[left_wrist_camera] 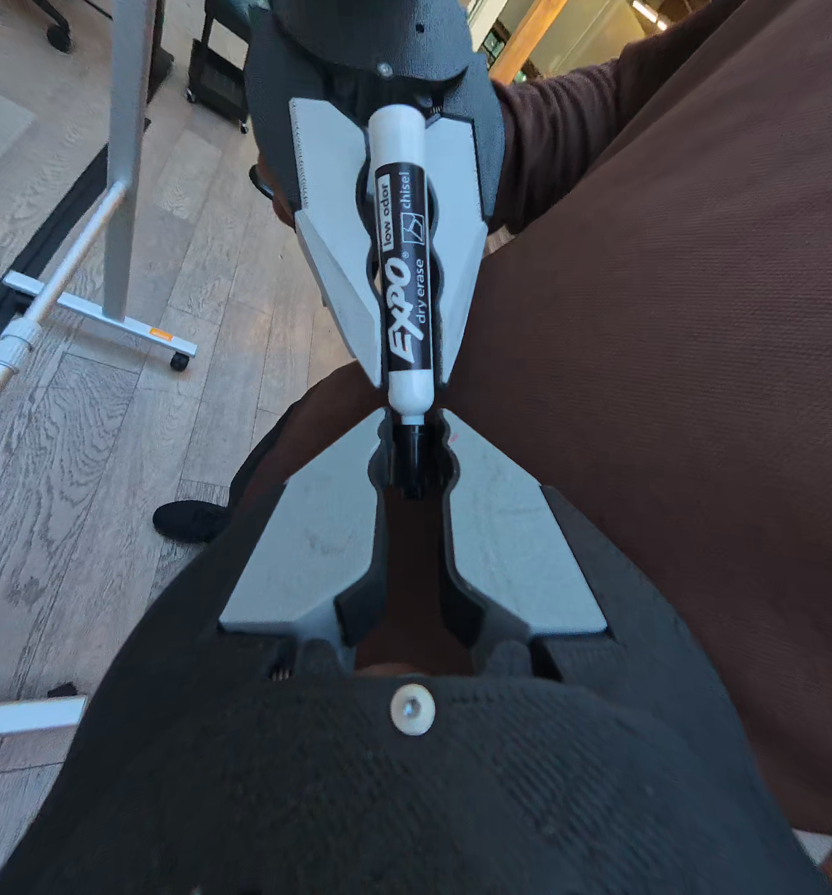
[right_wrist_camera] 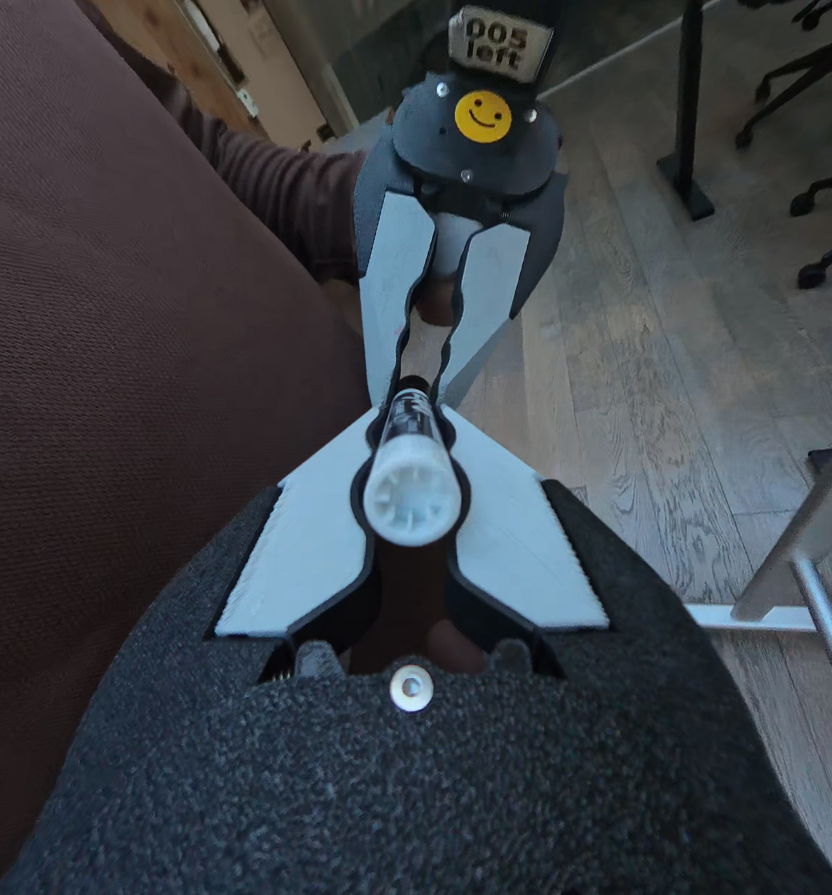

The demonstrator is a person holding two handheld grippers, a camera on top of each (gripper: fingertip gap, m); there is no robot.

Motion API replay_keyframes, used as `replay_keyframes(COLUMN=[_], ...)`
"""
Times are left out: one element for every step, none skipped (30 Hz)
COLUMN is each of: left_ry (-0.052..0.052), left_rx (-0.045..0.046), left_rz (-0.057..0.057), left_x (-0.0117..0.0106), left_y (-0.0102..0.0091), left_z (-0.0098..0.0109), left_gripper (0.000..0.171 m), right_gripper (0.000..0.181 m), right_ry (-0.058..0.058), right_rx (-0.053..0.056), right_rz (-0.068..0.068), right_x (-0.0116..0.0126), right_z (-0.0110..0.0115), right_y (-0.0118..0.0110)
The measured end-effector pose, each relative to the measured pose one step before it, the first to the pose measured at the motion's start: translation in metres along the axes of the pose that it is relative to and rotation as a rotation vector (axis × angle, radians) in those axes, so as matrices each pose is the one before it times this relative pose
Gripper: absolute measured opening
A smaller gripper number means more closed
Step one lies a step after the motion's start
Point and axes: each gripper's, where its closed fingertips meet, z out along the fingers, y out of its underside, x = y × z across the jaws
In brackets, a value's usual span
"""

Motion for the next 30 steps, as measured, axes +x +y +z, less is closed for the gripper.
replay_keyframes(left_ry=[0.0025, -0.0002, 0.0029, 0.0057, 0.0082, 0.0122, 0.0096, 0.0097, 0.0081, 0.0066, 0.0135, 0.0134, 0.0105, 0.0142, 0.0170, 0.0145, 0.0166, 0.0182, 0.0124, 0.0108, 0.0076, 0.0009, -0.0041, -0.0050, 0.0003, 0.0049, 0.0046, 0.0016, 0.0054, 0.0029], left_rx=[-0.01355, -0.01630, -0.02209, -0.01402, -0.01324, -0.01758, -0.01922, -0.01913, -0.01598, -0.01215, -0.01309, -0.01635, -0.01381, -0.00925, -0.00635, -0.00439, -0.00380, -0.00618, -0.01151, -0.01014, -0.01090, -0.01581, -0.02012, -0.02051, -0.01658, -0.01316, -0.01202, -0.01234, -0.01129, -0.01318], left_rz=[0.0083, 0.0017, -0.0003, 0.0013, -0.0038, -0.0061, 0.0023, 0.0115, 0.0144, 0.0092, 0.0029, 0.0066, 0.0074, 0.0044, 0.0016, -0.0005, -0.0029, 0.0002, 0.0033, 0.0034, 0.0053, 0.0085, 0.0114, 0.0100, 0.0052, -0.0012, -0.0042, -0.0067, -0.0069, -0.0037], left_x=[0.00319, 0.00204, 0.00163, 0.00141, 0.00110, 0.00101, 0.00085, 0.00128, 0.00128, 0.00078, 0.00154, 0.00160, 0.00121, 0.00137, 0.00128, 0.00035, 0.00046, 0.00071, 0.00007, 0.00032, 0.00031, -0.00042, -0.00109, -0.00182, -0.00166, -0.00190, -0.00221, -0.00280, -0.00211, -0.00211], left_y=[0.00313, 0.00295, 0.00352, 0.00207, 0.00158, 0.00190, 0.00197, 0.00195, 0.00158, 0.00098, 0.00099, 0.00172, 0.00159, 0.00138, 0.00131, 0.00087, 0.00021, -0.00033, -0.00074, -0.00247, -0.00359, -0.00370, -0.00331, -0.00320, -0.00375, -0.00432, -0.00490, -0.00527, -0.00607, -0.00648], left_z=[-0.00154, -0.00212, -0.00195, -0.00176, -0.00147, -0.00123, -0.00136, -0.00149, -0.00149, -0.00111, -0.00043, 0.00033, 0.00073, 0.00072, 0.00083, 0.00090, 0.00138, 0.00186, 0.00235, 0.00253, 0.00246, 0.00235, 0.00213, 0.00224, 0.00250, 0.00297, 0.00355, 0.00432, 0.00461, 0.00485], left_gripper=[0.014, 0.014, 0.014, 0.014, 0.014, 0.014, 0.014, 0.014, 0.014, 0.014, 0.014, 0.014, 0.014, 0.014, 0.014, 0.014, 0.014, 0.014, 0.014, 0.014, 0.014, 0.014, 0.014, 0.014, 0.014, 0.014, 0.014, 0.014, 0.014, 0.013], right_gripper=[0.018, 0.019, 0.019, 0.019, 0.019, 0.019, 0.019, 0.021, 0.022, 0.021, 0.020, 0.019, 0.018, 0.018, 0.018, 0.019, 0.020, 0.020, 0.020, 0.020, 0.019, 0.019, 0.021, 0.022, 0.022, 0.022, 0.012, 0.000, 0.000, 0.000], right_ry=[-0.0065, 0.0015, 0.0094, 0.0110, 0.0088, 0.0084, 0.0117, 0.0121, 0.0083, 0.0055, 0.0051, 0.0117, 0.0196, 0.0163, 0.0135, 0.0147, 0.0179, 0.0219, 0.0229, 0.0190, 0.0129, 0.0124, 0.0121, 0.0071, 0.0028, -0.0015, -0.0087, -0.0054, 0.0050, 0.0025], right_rx=[-0.0483, -0.0338, -0.0136, -0.0081, -0.0094, -0.0112, -0.0066, 0.0008, 0.0070, 0.0098, 0.0092, 0.0083, 0.0095, 0.0101, 0.0066, 0.0055, 0.0071, 0.0112, 0.0139, 0.0167, 0.0193, 0.0186, 0.0168, 0.0157, 0.0156, 0.0136, 0.0106, 0.0109, 0.0096, 0.0114], right_rz=[0.0102, 0.0085, 0.0061, 0.0063, 0.0079, 0.0071, 0.0035, 0.0020, 0.0037, 0.0039, 0.0005, -0.0046, -0.0058, 0.0034, 0.0137, 0.0161, 0.0126, 0.0066, 0.0026, 0.0013, -0.0002, -0.0022, -0.0019, 0.0005, -0.0007, -0.0070, -0.0162, -0.0199, -0.0142, -0.0025], right_x=[-0.00240, -0.00193, -0.00132, -0.00086, -0.00070, -0.00046, -0.00002, -0.00015, -0.00083, -0.00144, -0.00209, -0.00192, -0.00120, -0.00158, -0.00155, -0.00102, -0.00046, 0.00014, 0.00038, -0.00021, -0.00099, -0.00045, 0.00050, 0.00091, 0.00100, 0.00082, -0.00036, -0.00060, 0.00085, 0.00073], right_z=[0.00469, 0.00427, 0.00325, 0.00236, 0.00145, 0.00051, -0.00034, -0.00084, -0.00060, 0.00014, 0.00105, 0.00141, 0.00131, 0.00099, 0.00078, -0.00005, -0.00080, -0.00182, -0.00298, -0.00427, -0.00519, -0.00592, -0.00628, -0.00642, -0.00629, -0.00626, -0.00609, -0.00574, -0.00548, -0.00547], right_y=[0.00460, 0.00270, -0.00012, -0.00086, -0.00066, -0.00027, -0.00077, -0.00115, -0.00137, -0.00104, -0.00021, 0.00019, -0.00005, 0.00024, 0.00133, 0.00228, 0.00253, 0.00230, 0.00174, 0.00081, -0.00003, -0.00032, -0.00022, -0.00005, 0.00021, 0.00091, 0.00191, 0.00214, 0.00265, 0.00320])
